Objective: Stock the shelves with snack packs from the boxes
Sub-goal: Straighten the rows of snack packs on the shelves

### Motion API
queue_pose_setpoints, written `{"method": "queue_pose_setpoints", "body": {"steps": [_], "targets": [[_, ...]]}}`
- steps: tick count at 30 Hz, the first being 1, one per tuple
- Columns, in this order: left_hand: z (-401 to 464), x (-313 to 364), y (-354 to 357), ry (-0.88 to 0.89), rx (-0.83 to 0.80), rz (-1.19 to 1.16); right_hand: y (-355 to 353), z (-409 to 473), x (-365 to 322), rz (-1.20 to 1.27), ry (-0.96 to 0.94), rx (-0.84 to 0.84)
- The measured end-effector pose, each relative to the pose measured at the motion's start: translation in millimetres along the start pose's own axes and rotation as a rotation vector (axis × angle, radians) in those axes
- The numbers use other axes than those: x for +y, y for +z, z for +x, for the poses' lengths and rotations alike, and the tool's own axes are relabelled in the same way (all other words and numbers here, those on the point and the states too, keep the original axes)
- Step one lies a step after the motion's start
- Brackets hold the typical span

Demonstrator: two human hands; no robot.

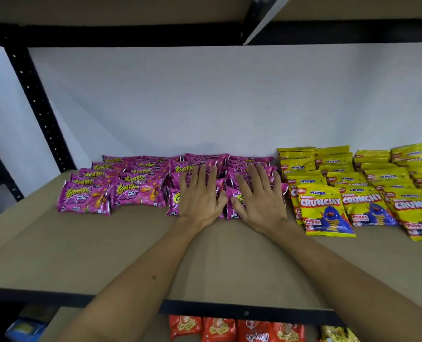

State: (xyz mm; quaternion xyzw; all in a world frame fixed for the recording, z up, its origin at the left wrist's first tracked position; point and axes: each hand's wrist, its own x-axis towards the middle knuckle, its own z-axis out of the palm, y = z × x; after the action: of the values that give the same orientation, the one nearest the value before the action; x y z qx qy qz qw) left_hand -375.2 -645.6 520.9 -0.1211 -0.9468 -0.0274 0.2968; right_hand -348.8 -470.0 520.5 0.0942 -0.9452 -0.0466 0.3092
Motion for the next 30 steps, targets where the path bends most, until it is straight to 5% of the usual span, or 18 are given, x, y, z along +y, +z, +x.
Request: {"method": "queue_pose_setpoints", "body": {"steps": [13, 19, 30], "targets": [[-18, -16, -20, -0.041, 0.153, -0.099, -17, -34, -13, 0.042, -0.011, 0.054], [20, -29, -25, -0.077, -0.19, -0.134, -19, -38, -9, 0.052, 0.017, -0.023], [12, -21, -25, 0.101, -0.212, -0.147, -14, -37, -3, 0.038, 0.002, -0.047]]}}
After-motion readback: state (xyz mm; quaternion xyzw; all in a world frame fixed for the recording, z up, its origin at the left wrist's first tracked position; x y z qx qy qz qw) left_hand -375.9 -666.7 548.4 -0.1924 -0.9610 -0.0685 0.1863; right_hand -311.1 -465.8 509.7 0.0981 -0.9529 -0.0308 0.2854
